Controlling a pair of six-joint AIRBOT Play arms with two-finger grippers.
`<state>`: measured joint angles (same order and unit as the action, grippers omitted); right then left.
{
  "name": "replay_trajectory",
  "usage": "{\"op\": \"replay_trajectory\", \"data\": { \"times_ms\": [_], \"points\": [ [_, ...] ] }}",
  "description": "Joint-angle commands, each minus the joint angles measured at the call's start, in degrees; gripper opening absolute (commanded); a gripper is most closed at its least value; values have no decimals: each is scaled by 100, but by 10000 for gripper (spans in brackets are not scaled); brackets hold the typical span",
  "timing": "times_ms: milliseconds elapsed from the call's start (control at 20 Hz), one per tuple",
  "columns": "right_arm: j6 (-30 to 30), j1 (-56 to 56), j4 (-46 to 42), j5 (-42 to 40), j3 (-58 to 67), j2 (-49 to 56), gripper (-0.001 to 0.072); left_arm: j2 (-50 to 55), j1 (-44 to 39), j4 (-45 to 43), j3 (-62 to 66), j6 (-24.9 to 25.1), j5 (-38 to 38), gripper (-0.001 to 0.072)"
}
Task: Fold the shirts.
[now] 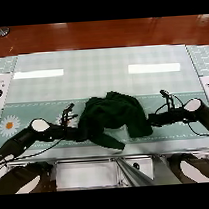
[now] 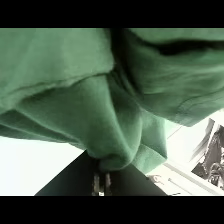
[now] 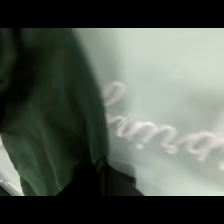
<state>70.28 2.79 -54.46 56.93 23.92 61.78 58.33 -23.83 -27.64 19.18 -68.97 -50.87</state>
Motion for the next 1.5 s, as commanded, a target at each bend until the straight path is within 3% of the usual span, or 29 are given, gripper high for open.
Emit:
{"op": "replay_trajectory", "data": {
  "times_ms": [0, 200, 350, 500, 650, 850, 950, 1250, 1450],
  "points": [
    [92, -205, -151, -55, 280, -328, 40, -105, 219, 2, 317, 203, -173, 22],
    [260, -205, -380, -101, 1606, -1707, 40, -837, 791, -44, 1683, 232, -229, 22],
    [940, -205, -1410, -487, 2802, -2481, 40, -1394, 1445, -111, 3095, 234, -444, 22],
    [1495, -205, -2627, -396, 3856, -2780, 40, -1528, 2236, -632, 4732, 227, -1794, 23],
    [1742, -205, -3265, -221, 4524, -2868, 40, -1528, 2905, -1648, 6159, -39, -3139, 22],
    [2332, -208, -4535, 404, 5182, -2868, 40, -1528, 3386, -3558, 7423, -293, -3952, 22],
    [2404, -214, -4546, 608, 5525, -2868, 40, -1528, 3405, -3742, 7759, -291, -4127, 22],
    [2393, -219, -4304, 787, 6708, -2868, 40, -1576, 3405, -2975, 8811, -389, -4172, 23],
    [2249, -219, -4177, 1908, 7589, -2868, 40, -1582, 3405, -2968, 9945, -732, -4157, 23]
  ]
}}
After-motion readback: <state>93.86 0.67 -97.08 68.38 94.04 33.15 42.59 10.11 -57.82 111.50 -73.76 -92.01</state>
